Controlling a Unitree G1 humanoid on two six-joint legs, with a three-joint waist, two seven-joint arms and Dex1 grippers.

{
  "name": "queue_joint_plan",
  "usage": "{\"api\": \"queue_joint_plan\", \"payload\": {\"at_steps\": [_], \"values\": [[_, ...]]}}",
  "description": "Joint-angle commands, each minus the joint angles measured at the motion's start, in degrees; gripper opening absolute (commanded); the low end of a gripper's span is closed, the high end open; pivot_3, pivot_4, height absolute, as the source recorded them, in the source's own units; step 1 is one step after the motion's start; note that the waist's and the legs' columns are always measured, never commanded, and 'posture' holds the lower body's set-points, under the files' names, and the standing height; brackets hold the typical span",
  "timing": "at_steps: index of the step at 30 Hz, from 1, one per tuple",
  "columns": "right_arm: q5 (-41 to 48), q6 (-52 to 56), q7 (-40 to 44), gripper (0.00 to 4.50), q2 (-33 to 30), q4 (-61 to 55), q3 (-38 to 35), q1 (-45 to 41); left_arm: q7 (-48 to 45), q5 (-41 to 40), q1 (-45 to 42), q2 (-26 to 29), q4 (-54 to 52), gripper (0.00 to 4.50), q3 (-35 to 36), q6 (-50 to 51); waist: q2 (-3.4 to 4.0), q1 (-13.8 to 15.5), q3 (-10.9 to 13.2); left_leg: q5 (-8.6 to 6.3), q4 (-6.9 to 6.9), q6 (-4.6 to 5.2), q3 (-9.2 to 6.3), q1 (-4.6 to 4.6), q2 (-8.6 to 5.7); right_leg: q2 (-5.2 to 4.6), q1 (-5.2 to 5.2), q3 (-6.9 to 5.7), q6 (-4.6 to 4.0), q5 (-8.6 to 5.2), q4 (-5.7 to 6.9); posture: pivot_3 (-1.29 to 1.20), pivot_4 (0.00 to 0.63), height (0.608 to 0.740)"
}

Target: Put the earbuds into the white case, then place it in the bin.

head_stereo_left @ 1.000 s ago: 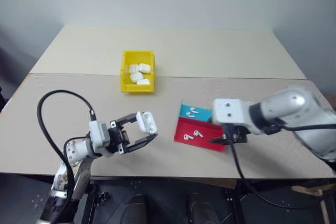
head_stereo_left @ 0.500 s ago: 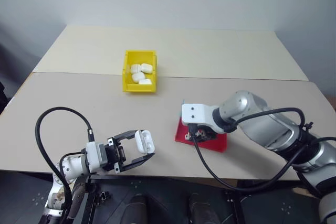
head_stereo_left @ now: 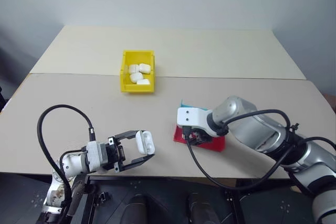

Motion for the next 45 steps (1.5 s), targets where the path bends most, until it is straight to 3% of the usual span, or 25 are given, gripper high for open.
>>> {"api": "queue_joint_plan", "payload": {"at_steps": [1,10,14,45], "values": [[-0.3,0.7,-0.6,2.71,0.6,-0.1,-0.1,-2.1,-0.6,2.1,0.2,0.7,1.3,2.77,0.3,-2.4,0.00,0.0,0.0,0.00,0.00,0.00,0.00,0.00,0.00,0.00,0.00,0.00,0.00,0.00,0.00,0.00,0.150,0.740],[-0.2,0.5,-0.7,2.71,1.0,0.7,0.3,-2.2,1.4,3.1,0.9,0.7,-0.5,2.77,0.2,-0.7,0.00,0.0,0.0,0.00,0.00,0.00,0.00,-0.02,0.00,0.00,-0.02,0.00,0.00,0.00,0.00,0.00,0.150,0.740],[-0.2,0.2,-0.6,1.79,1.0,0.7,0.8,-2.0,2.5,4.5,1.3,1.0,-0.6,2.77,0.0,-0.2,0.00,-0.1,0.0,0.00,0.00,0.00,0.00,-0.02,0.01,0.00,-0.03,0.00,0.00,0.00,0.00,0.00,0.150,0.740],[-1.7,-1.3,-1.8,1.79,2.4,2.5,2.5,-1.7,5.7,6.6,1.5,2.3,-2.4,2.77,-0.9,3.0,0.00,-0.1,0.0,0.00,-0.01,0.00,0.00,-0.05,0.01,0.00,-0.07,0.00,0.00,0.00,0.00,0.00,0.150,0.740]]}}
